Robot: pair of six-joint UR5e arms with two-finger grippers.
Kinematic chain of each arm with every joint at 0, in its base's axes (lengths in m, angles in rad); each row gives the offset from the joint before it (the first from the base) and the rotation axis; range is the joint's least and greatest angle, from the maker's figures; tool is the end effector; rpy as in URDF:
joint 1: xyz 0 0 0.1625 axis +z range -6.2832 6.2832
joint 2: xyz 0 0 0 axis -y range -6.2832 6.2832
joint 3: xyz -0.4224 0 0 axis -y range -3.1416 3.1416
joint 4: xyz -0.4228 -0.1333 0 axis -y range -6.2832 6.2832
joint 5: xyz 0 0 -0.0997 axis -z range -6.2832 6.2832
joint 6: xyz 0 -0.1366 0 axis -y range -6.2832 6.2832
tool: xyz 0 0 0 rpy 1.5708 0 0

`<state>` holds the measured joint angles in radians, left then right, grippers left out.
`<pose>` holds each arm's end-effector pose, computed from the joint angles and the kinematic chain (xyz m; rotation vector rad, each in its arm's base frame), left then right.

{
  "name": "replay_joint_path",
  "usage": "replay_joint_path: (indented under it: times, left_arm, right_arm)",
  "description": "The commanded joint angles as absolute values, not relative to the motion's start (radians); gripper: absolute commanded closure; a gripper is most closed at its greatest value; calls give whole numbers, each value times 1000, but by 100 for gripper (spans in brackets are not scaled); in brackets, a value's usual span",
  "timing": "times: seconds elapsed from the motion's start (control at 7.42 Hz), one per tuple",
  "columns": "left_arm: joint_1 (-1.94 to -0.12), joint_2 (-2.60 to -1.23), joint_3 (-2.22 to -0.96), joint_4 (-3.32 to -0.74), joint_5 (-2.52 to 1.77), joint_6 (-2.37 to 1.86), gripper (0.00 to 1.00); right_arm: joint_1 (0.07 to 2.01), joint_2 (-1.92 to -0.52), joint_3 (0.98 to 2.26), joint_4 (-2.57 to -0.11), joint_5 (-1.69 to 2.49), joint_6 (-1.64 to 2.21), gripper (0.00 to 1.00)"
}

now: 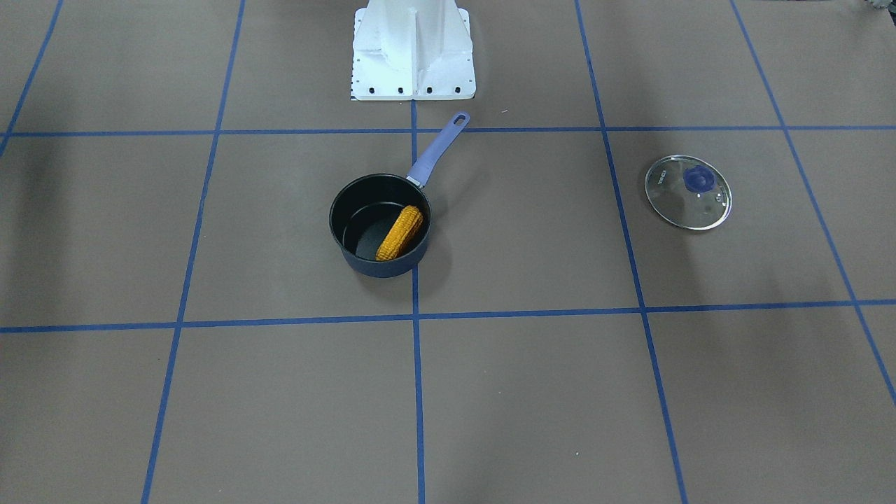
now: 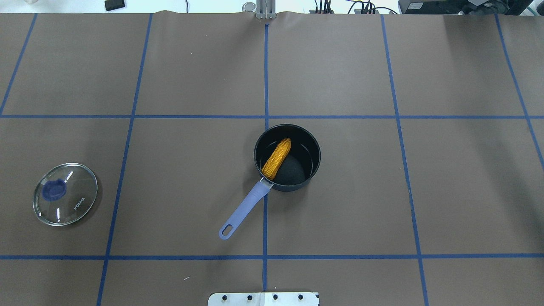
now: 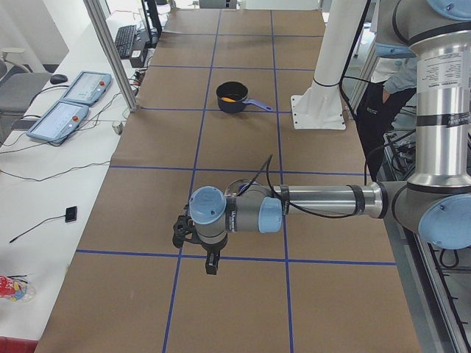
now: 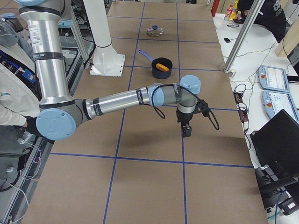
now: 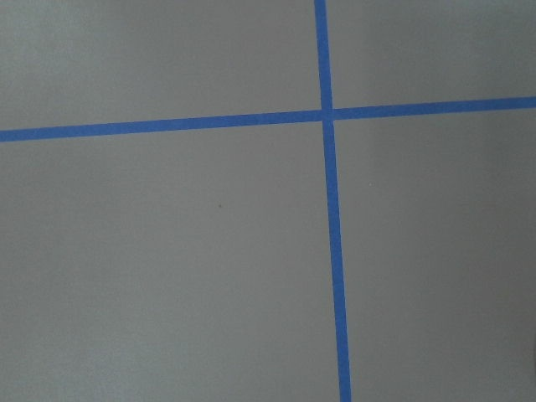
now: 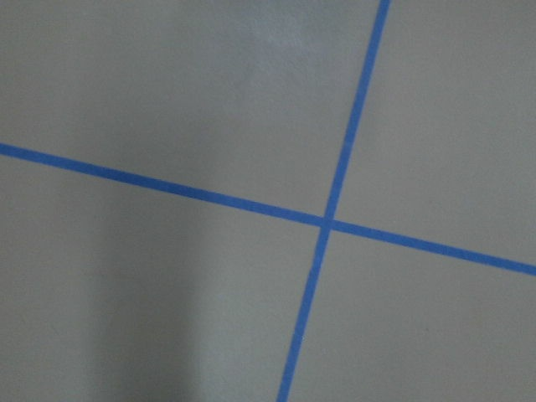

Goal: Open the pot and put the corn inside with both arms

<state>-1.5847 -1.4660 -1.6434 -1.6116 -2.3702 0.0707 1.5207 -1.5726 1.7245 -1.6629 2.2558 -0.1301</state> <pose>-0.0420 -0.4784 0.6906 0.0420 0.7985 0.0572 0.0206 -0.5247 0.6206 0.0849 -0.6831 -0.1935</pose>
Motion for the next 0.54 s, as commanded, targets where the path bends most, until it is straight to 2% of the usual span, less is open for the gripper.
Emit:
replay_joint_path:
  times: [0.0,0.4]
  left_arm:
    - [-1583,-1445,-1649,-1614,-2370,74,2]
    - [-1583,-1443,-1649,-1612,-2370,74,2]
  right_arm:
    - [1563,-1676,1718,-1663,2255,-167,0]
    - [1563,-1683,1695,-1663,2258,-158,0]
